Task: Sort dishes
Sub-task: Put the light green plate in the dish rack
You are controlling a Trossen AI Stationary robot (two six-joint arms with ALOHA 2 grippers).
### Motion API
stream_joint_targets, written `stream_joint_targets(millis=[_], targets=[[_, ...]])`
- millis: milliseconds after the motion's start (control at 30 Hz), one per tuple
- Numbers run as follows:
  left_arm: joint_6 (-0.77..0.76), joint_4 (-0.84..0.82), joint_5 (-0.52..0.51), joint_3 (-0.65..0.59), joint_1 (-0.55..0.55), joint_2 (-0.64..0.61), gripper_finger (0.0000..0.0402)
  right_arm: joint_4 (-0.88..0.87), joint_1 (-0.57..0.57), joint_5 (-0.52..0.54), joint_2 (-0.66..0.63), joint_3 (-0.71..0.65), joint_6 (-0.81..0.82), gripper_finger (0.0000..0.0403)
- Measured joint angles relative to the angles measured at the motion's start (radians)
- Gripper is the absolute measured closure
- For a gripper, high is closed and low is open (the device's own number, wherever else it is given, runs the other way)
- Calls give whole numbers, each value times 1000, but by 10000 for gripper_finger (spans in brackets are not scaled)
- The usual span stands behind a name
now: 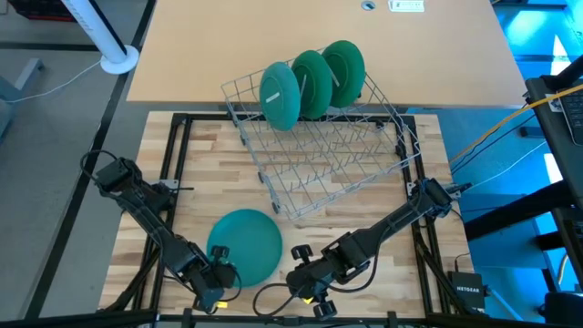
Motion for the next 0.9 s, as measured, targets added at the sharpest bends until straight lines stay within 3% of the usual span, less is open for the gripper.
stream_joint_targets(millis=[900], targets=[[123,-27,-8,-9,3,0,329,1,0,9,0,0,-3,288]])
